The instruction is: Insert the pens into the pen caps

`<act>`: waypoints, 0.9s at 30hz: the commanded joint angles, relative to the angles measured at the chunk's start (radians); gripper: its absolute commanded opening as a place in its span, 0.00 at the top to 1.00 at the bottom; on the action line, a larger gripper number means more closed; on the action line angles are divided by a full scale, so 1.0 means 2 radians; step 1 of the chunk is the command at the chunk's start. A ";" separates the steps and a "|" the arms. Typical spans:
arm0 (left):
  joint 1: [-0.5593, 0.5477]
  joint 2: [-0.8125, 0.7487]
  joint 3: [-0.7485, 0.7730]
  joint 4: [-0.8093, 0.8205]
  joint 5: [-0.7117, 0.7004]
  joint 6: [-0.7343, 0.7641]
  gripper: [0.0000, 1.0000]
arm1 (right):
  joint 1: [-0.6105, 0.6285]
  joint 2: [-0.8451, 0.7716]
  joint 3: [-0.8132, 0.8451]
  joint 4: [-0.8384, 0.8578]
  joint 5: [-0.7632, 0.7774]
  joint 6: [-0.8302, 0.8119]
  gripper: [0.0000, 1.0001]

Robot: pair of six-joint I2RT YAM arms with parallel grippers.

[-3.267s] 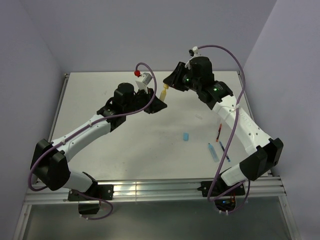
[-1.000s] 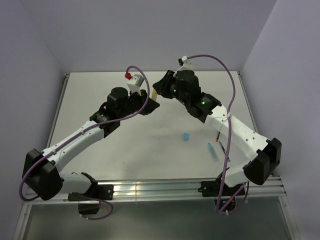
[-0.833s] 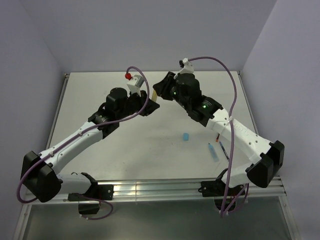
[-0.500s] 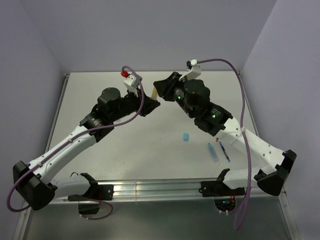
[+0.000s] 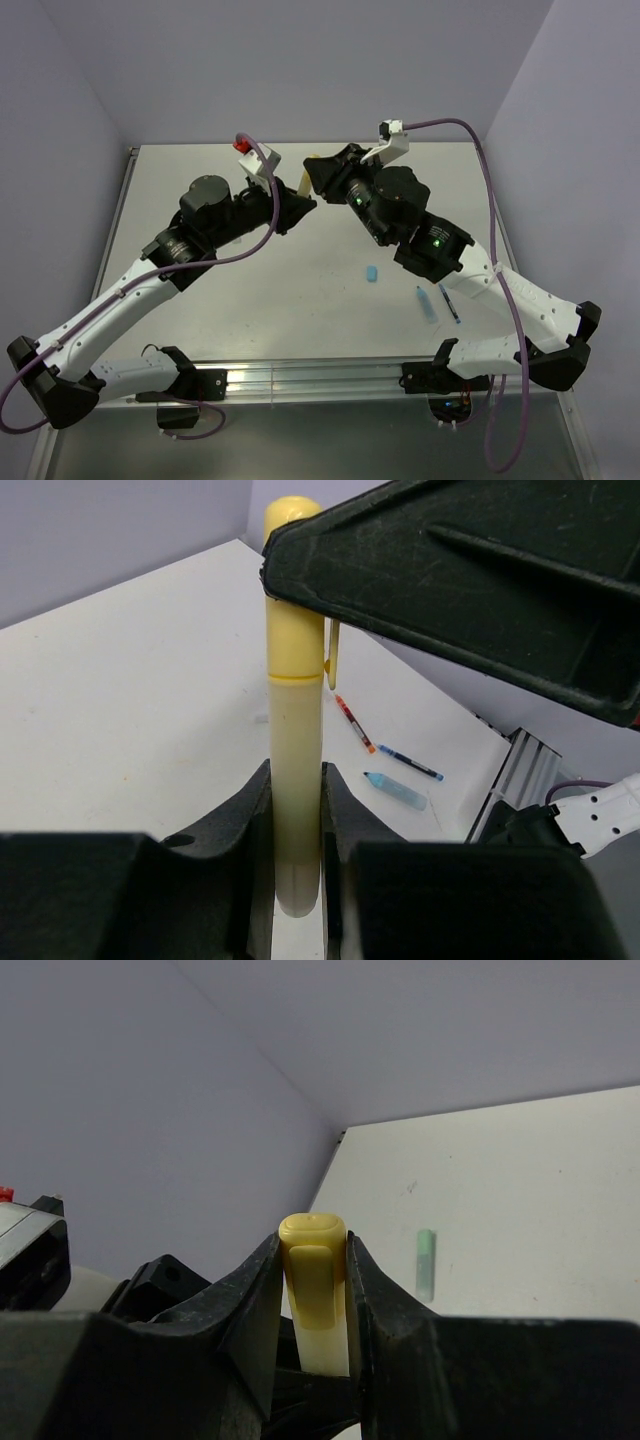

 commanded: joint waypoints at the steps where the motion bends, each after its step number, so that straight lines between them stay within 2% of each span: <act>1: -0.007 -0.017 0.064 0.152 -0.035 0.026 1.00 | 0.054 0.031 -0.012 -0.123 -0.080 0.021 1.00; 27: -0.020 0.010 0.130 0.140 -0.034 0.042 1.00 | 0.112 0.058 -0.047 -0.104 -0.073 0.033 1.00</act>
